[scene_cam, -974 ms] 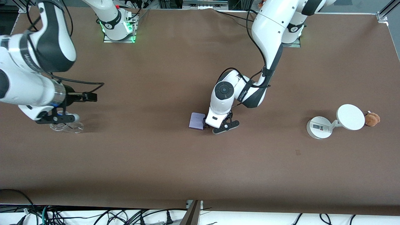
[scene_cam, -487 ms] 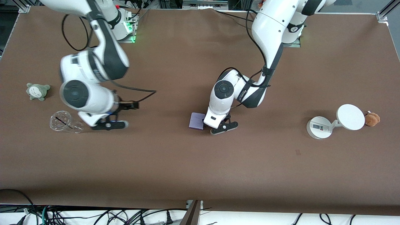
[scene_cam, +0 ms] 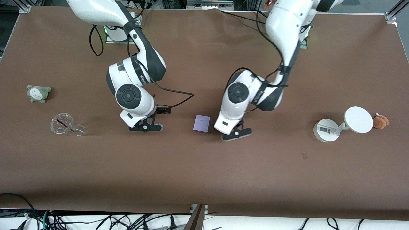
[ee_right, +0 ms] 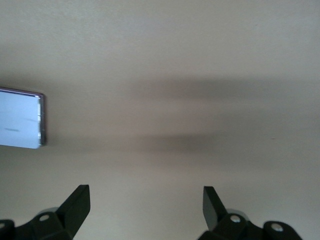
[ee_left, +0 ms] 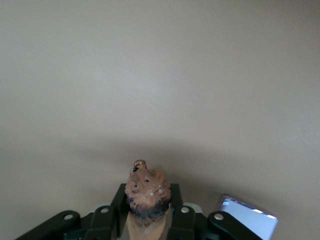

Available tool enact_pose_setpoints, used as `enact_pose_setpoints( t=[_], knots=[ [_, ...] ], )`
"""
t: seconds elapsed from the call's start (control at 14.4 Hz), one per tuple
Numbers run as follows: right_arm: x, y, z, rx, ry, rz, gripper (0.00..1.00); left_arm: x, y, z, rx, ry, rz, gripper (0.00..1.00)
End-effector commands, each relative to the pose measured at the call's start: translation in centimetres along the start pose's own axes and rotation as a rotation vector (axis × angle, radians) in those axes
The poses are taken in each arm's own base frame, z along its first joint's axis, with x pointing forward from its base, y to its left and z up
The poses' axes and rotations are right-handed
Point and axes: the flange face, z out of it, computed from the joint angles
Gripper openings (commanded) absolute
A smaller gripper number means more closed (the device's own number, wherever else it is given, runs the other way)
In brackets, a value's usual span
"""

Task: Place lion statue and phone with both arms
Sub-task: 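Carry the lion toward the white lamp while the right gripper reaches the phone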

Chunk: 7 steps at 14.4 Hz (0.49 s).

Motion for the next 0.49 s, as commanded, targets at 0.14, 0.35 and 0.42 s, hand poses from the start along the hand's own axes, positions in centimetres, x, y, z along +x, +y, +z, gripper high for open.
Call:
enact_pose_setpoints(
  t=[0.14, 0.35, 0.42],
  knots=[
    [-0.9, -6.0, 3.4, 0.090, 0.025, 0.116, 1.00, 6.4, -13.5, -4.5, 0.010, -0.048, 0.143, 0.00],
    [-3.0, -12.2, 6.9, 0.110, 0.085, 0.212, 1.00, 8.7, -21.5, -2.0, 0.016, -0.057, 0.256, 0.00],
    [-3.5, -13.5, 8.2, 0.114, 0.097, 0.231, 1.00, 9.0, -24.1, -1.1, 0.015, -0.049, 0.284, 0.00]
  ],
)
